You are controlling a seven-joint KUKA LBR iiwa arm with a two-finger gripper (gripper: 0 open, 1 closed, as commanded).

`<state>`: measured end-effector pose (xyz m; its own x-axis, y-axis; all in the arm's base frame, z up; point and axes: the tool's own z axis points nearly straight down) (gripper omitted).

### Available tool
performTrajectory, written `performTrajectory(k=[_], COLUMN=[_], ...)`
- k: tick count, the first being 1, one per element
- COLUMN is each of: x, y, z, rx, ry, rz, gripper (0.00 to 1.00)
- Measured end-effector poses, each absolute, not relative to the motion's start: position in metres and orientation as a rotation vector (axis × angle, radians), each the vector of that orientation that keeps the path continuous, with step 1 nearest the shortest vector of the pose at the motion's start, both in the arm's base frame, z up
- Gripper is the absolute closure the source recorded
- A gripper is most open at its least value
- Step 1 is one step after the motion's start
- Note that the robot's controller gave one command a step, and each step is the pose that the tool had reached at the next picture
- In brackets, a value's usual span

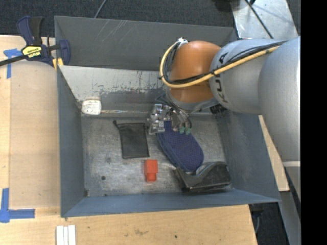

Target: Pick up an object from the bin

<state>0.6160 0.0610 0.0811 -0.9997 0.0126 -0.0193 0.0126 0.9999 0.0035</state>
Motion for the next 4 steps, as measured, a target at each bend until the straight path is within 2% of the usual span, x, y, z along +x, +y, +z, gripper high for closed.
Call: performTrajectory(k=[1, 2, 3, 4], x=[0.614, 0.583, 0.587, 0.586], y=[0.062, 0.109, 0.108, 0.100], z=[0.078, 0.076, 0.079, 0.188], rx=[0.018, 0.022, 0.029, -0.059], ry=[3.129, 3.127, 3.114, 3.129], rz=[0.005, 0.003, 0.008, 0.001], gripper=[0.00, 0.00, 1.00, 1.00])
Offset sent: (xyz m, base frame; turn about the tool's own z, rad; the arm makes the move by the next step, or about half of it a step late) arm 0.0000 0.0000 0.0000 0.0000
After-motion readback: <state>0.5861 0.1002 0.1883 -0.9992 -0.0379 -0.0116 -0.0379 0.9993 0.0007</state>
